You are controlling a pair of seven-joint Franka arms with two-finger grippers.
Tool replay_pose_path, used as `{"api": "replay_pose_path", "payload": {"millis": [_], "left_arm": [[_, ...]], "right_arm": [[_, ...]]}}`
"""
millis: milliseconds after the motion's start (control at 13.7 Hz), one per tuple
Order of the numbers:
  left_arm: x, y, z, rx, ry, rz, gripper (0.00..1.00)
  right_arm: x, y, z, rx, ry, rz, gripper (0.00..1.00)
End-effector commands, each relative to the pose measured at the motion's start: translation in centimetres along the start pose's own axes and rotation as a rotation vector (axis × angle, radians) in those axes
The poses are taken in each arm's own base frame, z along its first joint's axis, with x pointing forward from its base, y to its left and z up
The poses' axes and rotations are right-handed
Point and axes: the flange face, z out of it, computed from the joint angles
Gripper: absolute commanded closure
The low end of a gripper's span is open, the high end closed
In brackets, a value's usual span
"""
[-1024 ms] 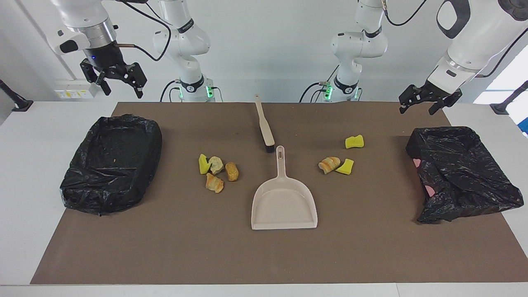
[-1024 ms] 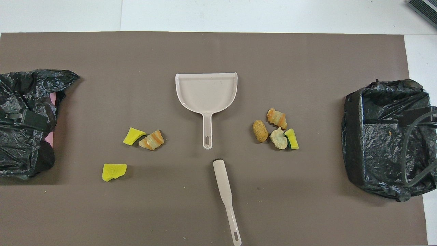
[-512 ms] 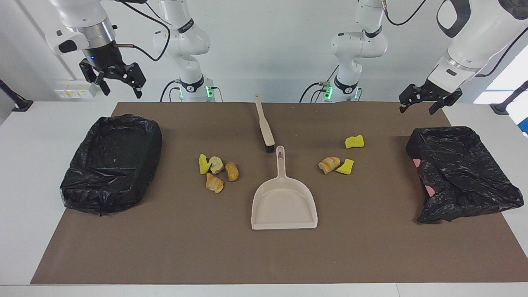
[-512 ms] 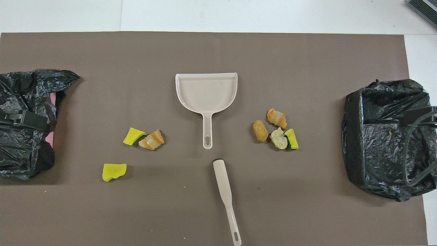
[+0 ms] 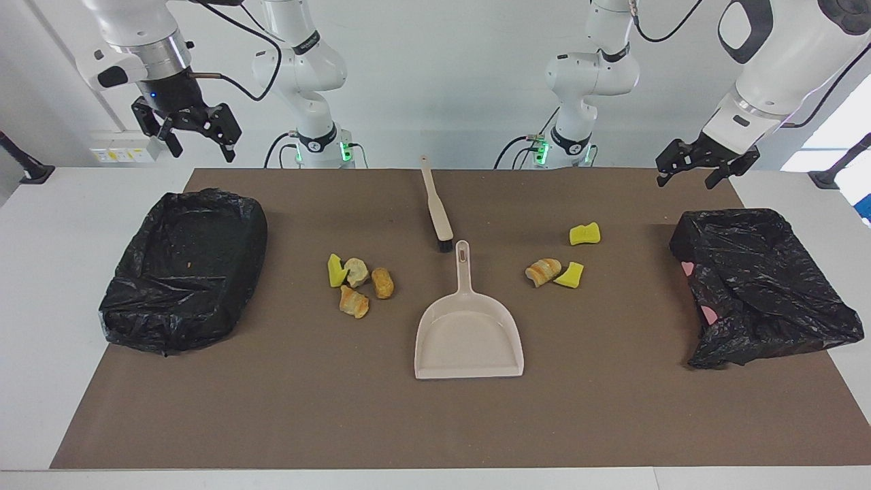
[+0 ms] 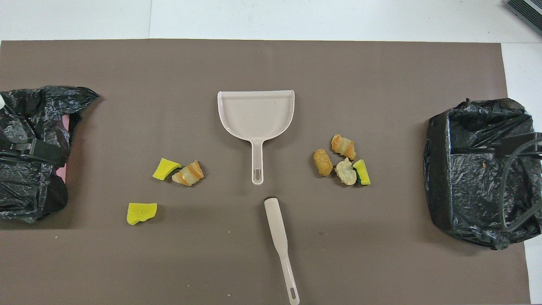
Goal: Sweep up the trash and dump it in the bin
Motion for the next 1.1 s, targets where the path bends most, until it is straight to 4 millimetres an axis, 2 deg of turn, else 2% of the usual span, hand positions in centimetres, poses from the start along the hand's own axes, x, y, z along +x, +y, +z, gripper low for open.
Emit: {"api": "replay_pose_path", "payload": {"millis": [0, 219, 292, 512, 731, 804, 1024], "left_arm": [[-1.1, 0.8, 1.7, 0.012, 0.012, 0.023, 0.0], [-1.0, 1.6, 2.8, 0.012, 0.01, 0.031, 0.0], [-1.0, 2.6, 3.2, 0.013, 0.005, 0.046, 0.0], [-1.6, 3.3, 3.5, 0.013, 0.012, 0.046, 0.0], [-2.1, 5.3, 4.3, 0.013, 0.014, 0.036, 0.0], [-2.5, 6.2, 4.5, 0.012, 0.023, 0.028, 0.0], [-3.8, 10.2, 8.1, 0.003, 0.058, 0.096, 0.0]], "right_arm": [[-0.8, 0.0, 0.2, 0.02, 0.006, -0.022, 0.0], [-0.9, -0.1, 0.8, 0.017, -0.012, -0.025, 0.0], [-0.9, -0.5, 1.1, 0.017, -0.018, -0.033, 0.0], [-0.7, -1.1, 2.9, 0.016, -0.043, -0.029, 0.0], [-0.1, -3.3, 4.2, 0.014, -0.019, -0.067, 0.0], [0.2, -4.9, 4.9, 0.012, -0.029, -0.083, 0.0], [1.2, -9.6, 6.2, 0.018, -0.013, -0.088, 0.0]]}}
